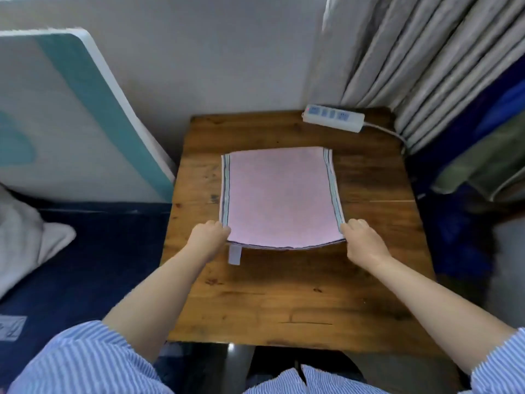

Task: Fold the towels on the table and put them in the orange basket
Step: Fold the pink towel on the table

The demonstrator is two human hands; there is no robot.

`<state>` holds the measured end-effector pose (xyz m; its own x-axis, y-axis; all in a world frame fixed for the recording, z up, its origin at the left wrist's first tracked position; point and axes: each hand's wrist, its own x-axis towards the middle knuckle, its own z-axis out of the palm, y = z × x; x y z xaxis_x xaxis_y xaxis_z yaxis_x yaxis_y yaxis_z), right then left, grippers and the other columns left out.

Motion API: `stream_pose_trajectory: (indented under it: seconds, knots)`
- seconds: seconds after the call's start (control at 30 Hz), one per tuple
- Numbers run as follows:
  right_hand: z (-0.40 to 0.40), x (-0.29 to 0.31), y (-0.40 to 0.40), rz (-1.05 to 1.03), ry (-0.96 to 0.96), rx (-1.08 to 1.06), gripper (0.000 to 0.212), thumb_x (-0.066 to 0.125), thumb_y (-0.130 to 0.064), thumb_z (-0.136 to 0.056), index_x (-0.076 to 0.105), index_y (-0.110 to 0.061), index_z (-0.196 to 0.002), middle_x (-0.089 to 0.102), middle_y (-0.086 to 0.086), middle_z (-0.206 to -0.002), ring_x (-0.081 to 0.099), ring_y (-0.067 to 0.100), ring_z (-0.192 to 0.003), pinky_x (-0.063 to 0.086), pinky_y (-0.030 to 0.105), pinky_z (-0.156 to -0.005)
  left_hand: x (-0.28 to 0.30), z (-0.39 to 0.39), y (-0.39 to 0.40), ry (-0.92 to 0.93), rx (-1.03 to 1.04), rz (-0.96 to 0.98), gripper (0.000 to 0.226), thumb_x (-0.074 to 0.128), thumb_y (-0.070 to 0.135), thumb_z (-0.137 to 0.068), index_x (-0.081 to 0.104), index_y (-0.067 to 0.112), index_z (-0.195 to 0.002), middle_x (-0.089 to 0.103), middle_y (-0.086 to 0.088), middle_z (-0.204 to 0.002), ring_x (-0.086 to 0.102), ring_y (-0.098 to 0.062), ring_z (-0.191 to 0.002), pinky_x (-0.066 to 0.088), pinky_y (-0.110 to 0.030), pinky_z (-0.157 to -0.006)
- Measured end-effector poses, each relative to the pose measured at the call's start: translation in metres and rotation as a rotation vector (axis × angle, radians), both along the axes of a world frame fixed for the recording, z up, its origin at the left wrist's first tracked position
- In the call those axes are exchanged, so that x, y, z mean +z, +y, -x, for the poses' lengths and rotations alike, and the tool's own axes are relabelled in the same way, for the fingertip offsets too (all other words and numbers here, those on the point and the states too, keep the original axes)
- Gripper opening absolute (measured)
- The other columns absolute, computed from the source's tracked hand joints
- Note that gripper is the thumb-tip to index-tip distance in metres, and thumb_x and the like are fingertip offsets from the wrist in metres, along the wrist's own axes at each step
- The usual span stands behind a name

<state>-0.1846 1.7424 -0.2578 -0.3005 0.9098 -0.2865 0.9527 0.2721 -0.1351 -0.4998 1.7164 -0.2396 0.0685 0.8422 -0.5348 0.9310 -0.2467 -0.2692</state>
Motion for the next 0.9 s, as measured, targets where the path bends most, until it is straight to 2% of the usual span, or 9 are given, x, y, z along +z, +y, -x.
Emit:
stream_pose_trajectory:
  seconds: [0.1, 0.2, 0.27, 0.43, 0.57, 0.63, 0.73, 0.8, 0.9]
  knots:
    - [-0.005, -0.015, -0.024, 0.035, -0.144, 0.118, 0.033, 0.046, 0.003, -0.083, 0.051, -0.01, -0.113, 0.051, 0.008, -0.115, 0.047, 0.022, -0.103, 0.041, 0.026, -0.075, -0.024, -0.008, -0.029, 0.019, -0.057, 0.099, 0.037, 0.05, 0.001, -0.086, 0.044, 0.011, -0.121, 0.049, -0.008, -0.121, 0.051, -0.026, -0.11, 0.045, -0.032, -0.077]
    - [-0.008, -0.022, -0.041, 0.033, -0.233, 0.196, 0.03, 0.043, 0.004, -0.083, 0.052, -0.008, -0.11, 0.052, 0.009, -0.113, 0.047, 0.024, -0.1, 0.033, 0.028, -0.069, -0.036, -0.01, -0.049, 0.033, -0.042, 0.132, 0.035, 0.049, 0.002, -0.087, 0.044, 0.011, -0.121, 0.047, -0.008, -0.121, 0.049, -0.025, -0.109, 0.04, -0.03, -0.07]
    - [-0.007, -0.027, -0.052, 0.053, -0.257, 0.242, 0.031, 0.041, 0.005, -0.084, 0.051, -0.008, -0.11, 0.052, 0.009, -0.112, 0.047, 0.025, -0.1, 0.033, 0.029, -0.071, -0.043, -0.01, -0.057, 0.046, -0.032, 0.146, 0.035, 0.049, 0.0, -0.087, 0.044, 0.011, -0.12, 0.047, -0.008, -0.12, 0.049, -0.025, -0.108, 0.036, -0.029, -0.067]
    - [-0.007, -0.037, -0.081, 0.118, -0.261, 0.207, 0.027, 0.039, -0.002, -0.091, 0.051, -0.01, -0.114, 0.052, 0.009, -0.117, 0.048, 0.021, -0.1, 0.037, 0.026, -0.074, -0.06, -0.01, -0.08, 0.032, -0.054, 0.212, 0.037, 0.048, 0.002, -0.087, 0.043, 0.012, -0.122, 0.046, -0.01, -0.121, 0.048, -0.026, -0.109, 0.035, -0.029, -0.069]
    - [-0.009, -0.043, -0.095, 0.207, -0.286, 0.231, 0.024, 0.041, -0.007, -0.092, 0.05, -0.013, -0.114, 0.052, 0.008, -0.118, 0.049, 0.02, -0.1, 0.033, 0.024, -0.07, -0.069, -0.014, -0.096, -0.005, -0.061, 0.269, 0.035, 0.045, 0.003, -0.089, 0.044, 0.011, -0.123, 0.046, -0.01, -0.124, 0.047, -0.026, -0.113, 0.041, -0.03, -0.08]
    - [-0.007, -0.043, -0.089, 0.274, -0.283, 0.257, 0.021, 0.039, -0.014, -0.092, 0.052, -0.013, -0.11, 0.055, 0.007, -0.115, 0.052, 0.022, -0.099, 0.033, 0.026, -0.067, -0.069, -0.014, -0.094, -0.016, -0.081, 0.331, 0.036, 0.045, 0.004, -0.09, 0.043, 0.012, -0.125, 0.046, -0.01, -0.125, 0.048, -0.026, -0.113, 0.043, -0.031, -0.084]
    - [0.001, -0.036, -0.06, 0.306, -0.275, 0.272, 0.026, 0.037, -0.026, -0.094, 0.054, -0.011, -0.105, 0.059, 0.009, -0.108, 0.055, 0.024, -0.097, 0.037, 0.029, -0.065, -0.062, -0.017, -0.075, -0.005, -0.117, 0.409, 0.033, 0.042, 0.005, -0.09, 0.045, 0.01, -0.122, 0.049, -0.009, -0.121, 0.053, -0.026, -0.107, 0.039, -0.031, -0.074]
    - [0.01, -0.033, -0.037, 0.274, -0.29, 0.3, 0.028, 0.036, -0.028, -0.096, 0.053, -0.01, -0.109, 0.059, 0.009, -0.109, 0.055, 0.024, -0.098, 0.038, 0.029, -0.066, -0.057, -0.022, -0.055, 0.007, -0.118, 0.384, 0.03, 0.039, 0.003, -0.091, 0.045, 0.01, -0.12, 0.049, -0.01, -0.119, 0.054, -0.027, -0.105, 0.037, -0.031, -0.07]
    - [0.023, -0.032, 0.004, 0.194, -0.289, 0.309, 0.025, 0.035, -0.019, -0.096, 0.052, -0.009, -0.112, 0.057, 0.009, -0.112, 0.055, 0.024, -0.1, 0.037, 0.027, -0.066, -0.051, -0.025, -0.01, -0.013, -0.086, 0.263, 0.029, 0.039, 0.005, -0.092, 0.046, 0.009, -0.12, 0.048, -0.011, -0.121, 0.052, -0.028, -0.108, 0.037, -0.032, -0.071]
